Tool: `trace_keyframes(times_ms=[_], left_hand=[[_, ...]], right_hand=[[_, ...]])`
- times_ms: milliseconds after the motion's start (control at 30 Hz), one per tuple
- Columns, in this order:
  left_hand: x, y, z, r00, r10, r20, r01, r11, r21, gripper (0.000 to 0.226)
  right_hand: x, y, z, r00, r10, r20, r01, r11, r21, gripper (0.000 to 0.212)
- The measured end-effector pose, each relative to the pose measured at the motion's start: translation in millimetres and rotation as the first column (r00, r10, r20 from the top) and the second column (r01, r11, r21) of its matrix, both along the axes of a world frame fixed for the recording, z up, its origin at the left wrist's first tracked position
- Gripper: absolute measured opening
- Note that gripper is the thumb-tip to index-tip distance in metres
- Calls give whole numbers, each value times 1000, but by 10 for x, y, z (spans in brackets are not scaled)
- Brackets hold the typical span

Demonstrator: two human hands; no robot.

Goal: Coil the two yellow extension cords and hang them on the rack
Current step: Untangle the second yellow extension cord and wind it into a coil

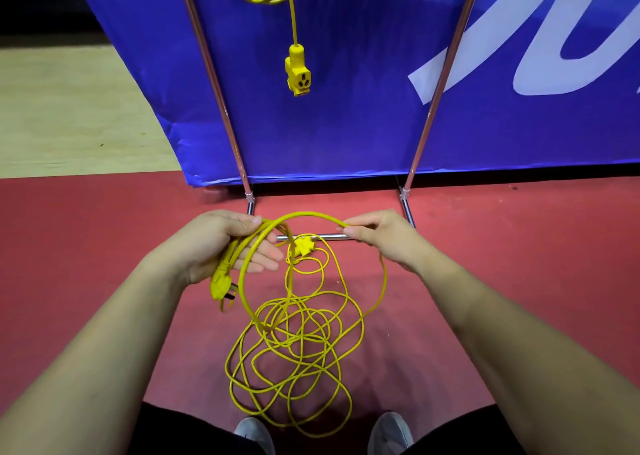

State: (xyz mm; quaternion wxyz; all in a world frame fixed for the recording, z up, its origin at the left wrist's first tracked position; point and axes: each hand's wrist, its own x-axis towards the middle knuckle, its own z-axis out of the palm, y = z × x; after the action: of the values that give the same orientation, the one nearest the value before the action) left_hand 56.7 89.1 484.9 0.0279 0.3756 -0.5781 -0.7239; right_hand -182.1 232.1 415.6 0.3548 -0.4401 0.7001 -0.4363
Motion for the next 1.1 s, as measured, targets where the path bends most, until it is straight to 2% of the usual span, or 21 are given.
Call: trace_keyframes(times_ms=[167,233,333,400,533,600,700,833,900,1000,1100], left_hand=[[-69,99,-40,998,-40,-53,40,999,4,31],[-95,138,-52,993,-91,-71,90,996,-18,30],[-112,157,-52,981,-150,-125,146,989,-35,27],[-122,142,-53,978,-138,-157,128,989,-70,26],[-112,102,-55,981,-23,-195,10,998,-65,26],[-84,76,-57,983,-4,-185,-6,998,-56,25],[-56,65,-27,987,-81,-141,75,996,-46,28],[-60,95,-40,967,-242,-79,240,970,-37,49],[-76,130,-70,959,-269,-91,268,963,-22,54],[-100,168,-89,968,-220,-119,222,975,3,37],[-84,149,-54,966,-190,-176,193,981,4,25]], right_hand=[[350,-106,380,946,185,-265,-195,981,-11,16],[543,-153,456,913,209,-352,-234,972,-31,18],[587,-177,486,921,194,-338,-230,971,-67,21],[434,-139,414,904,220,-367,-243,970,-17,17],[27,35,168,944,232,-233,-203,969,142,15],[-53,99,112,966,202,-159,-183,975,125,14],[-33,91,122,989,133,-61,-129,990,61,13],[70,-2,224,978,136,-161,-140,990,-19,14],[145,-37,285,967,157,-200,-170,984,-47,14],[274,-103,314,936,174,-307,-210,974,-88,11],[238,-132,287,937,131,-325,-175,978,-112,11]])
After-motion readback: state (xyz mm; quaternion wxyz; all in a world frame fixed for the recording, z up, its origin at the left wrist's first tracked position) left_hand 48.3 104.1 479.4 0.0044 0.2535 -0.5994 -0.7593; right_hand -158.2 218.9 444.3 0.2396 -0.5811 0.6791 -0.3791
